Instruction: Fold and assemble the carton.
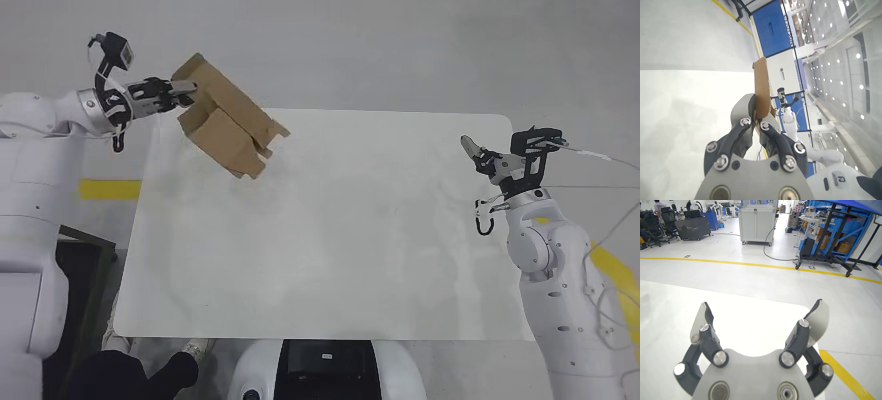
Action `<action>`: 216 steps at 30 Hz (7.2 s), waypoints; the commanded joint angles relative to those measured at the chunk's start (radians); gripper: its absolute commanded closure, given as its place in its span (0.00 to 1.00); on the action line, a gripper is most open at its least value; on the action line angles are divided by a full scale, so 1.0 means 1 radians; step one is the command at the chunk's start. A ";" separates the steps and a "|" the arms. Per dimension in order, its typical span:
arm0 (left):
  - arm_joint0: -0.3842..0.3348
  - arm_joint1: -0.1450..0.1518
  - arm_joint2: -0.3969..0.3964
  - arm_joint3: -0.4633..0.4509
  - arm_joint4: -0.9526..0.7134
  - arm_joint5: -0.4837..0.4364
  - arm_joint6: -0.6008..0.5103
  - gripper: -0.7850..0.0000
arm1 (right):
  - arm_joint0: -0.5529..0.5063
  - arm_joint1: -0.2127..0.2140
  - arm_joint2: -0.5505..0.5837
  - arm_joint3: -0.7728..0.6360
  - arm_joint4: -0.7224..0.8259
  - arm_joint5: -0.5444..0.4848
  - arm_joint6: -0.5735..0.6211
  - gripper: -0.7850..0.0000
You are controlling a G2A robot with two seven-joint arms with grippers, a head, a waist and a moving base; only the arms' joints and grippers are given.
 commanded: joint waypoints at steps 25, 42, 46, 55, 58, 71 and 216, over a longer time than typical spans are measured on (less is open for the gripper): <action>0.127 -0.033 0.069 -0.220 -0.112 0.103 -0.127 1.00 | 0.000 0.000 0.000 0.000 0.000 0.000 0.000 0.00; 0.127 -0.033 0.069 -0.220 -0.112 0.103 -0.127 1.00 | 0.000 0.000 0.000 0.000 0.000 0.000 0.000 0.00; 0.136 -0.033 0.070 -0.225 -0.109 0.110 -0.110 1.00 | -0.008 0.001 0.004 -0.007 0.013 -0.020 0.017 0.00; 0.184 -0.029 0.070 -0.301 -0.072 0.140 -0.091 1.00 | 0.005 0.006 -0.003 -0.008 0.253 -0.237 0.217 0.00; 0.189 -0.034 0.081 -0.313 -0.066 0.129 -0.104 1.00 | 0.027 0.004 -0.028 0.008 0.382 -0.297 0.302 0.00; 0.124 -0.107 0.217 -0.325 -0.056 0.128 -0.152 1.00 | 0.111 -0.003 -0.162 0.037 0.708 -0.314 0.618 0.00; 0.327 -0.074 0.112 -0.522 -0.165 0.258 0.229 0.00 | 0.133 0.035 -0.374 -0.146 1.596 0.350 0.356 1.00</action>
